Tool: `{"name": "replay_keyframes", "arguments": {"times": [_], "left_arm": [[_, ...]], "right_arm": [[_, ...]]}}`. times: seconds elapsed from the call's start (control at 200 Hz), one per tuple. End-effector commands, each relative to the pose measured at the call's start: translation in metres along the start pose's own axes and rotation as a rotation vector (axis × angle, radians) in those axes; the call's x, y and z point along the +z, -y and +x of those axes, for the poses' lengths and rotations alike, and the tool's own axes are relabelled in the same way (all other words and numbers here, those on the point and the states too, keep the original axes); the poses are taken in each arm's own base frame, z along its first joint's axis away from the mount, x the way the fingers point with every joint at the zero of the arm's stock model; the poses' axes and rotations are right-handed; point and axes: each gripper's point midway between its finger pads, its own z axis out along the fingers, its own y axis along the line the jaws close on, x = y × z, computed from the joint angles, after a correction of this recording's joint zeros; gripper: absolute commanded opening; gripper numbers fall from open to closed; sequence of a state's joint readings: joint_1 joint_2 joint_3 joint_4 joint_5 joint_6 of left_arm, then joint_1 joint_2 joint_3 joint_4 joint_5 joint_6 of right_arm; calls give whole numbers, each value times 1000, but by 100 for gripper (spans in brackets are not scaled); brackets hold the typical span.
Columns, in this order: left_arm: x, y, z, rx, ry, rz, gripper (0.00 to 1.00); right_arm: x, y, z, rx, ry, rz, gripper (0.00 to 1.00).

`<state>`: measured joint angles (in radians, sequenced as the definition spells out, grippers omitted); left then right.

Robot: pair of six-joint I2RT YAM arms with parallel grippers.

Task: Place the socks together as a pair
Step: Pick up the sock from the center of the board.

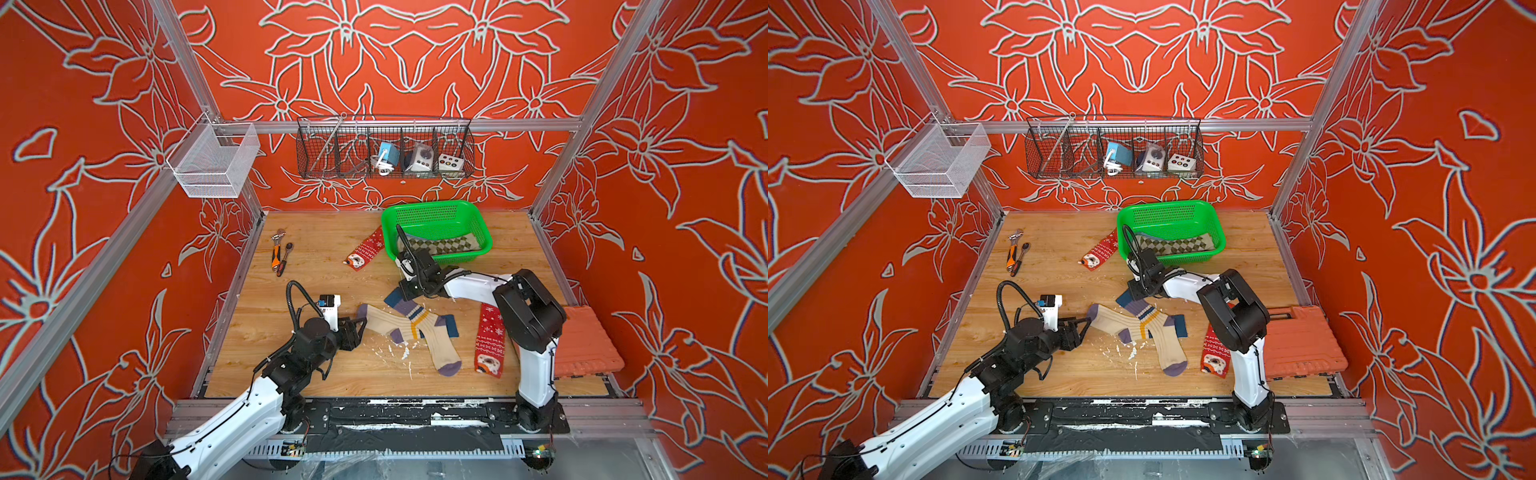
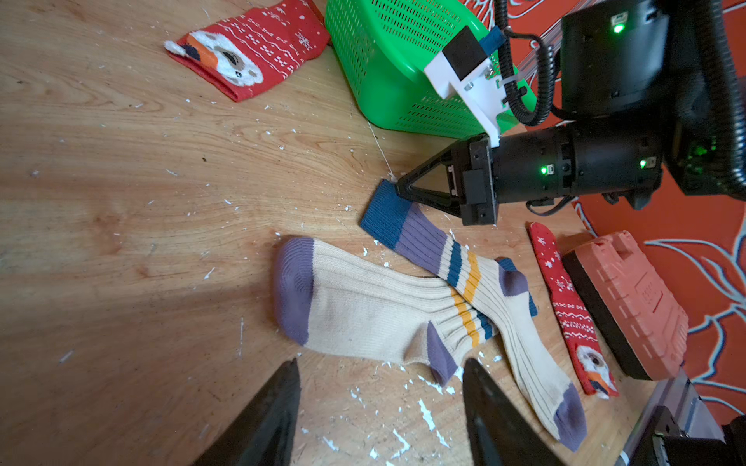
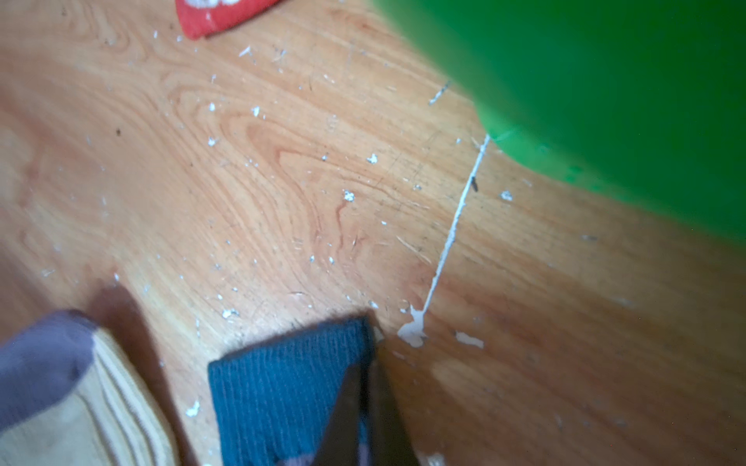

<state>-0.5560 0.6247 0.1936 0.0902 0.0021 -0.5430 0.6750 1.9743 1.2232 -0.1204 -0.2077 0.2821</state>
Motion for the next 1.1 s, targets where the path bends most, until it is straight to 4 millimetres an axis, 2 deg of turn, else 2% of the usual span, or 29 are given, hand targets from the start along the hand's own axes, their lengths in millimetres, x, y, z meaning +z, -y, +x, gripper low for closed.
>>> {"name": "replay_keyframes", "arguments": {"times": [0.0,0.135,0.33,0.565,0.666,0.826,1.096], "left_arm": [[0,-3,0,0,7,-7,62],[-1,-3,0,-1,10,-9,62],[-2,-3,-1,0,12,-10,62],[-2,-3,-2,-1,19,-7,62],[-2,-2,-2,-2,21,0,62],[-2,-2,-2,-3,17,-2,62],[-4,-2,-4,-4,30,-5,62]], "right_arm": [[-8,-3,8,9,-26,5,0],[-27,-8,-9,2,11,5,0],[-74,-21,-38,-14,90,-9,0],[-124,-27,-48,-19,175,-3,0],[-146,-31,-61,-18,221,-3,0],[-183,-56,-83,-12,258,-96,0],[-228,-105,-99,6,285,-285,0]]}}
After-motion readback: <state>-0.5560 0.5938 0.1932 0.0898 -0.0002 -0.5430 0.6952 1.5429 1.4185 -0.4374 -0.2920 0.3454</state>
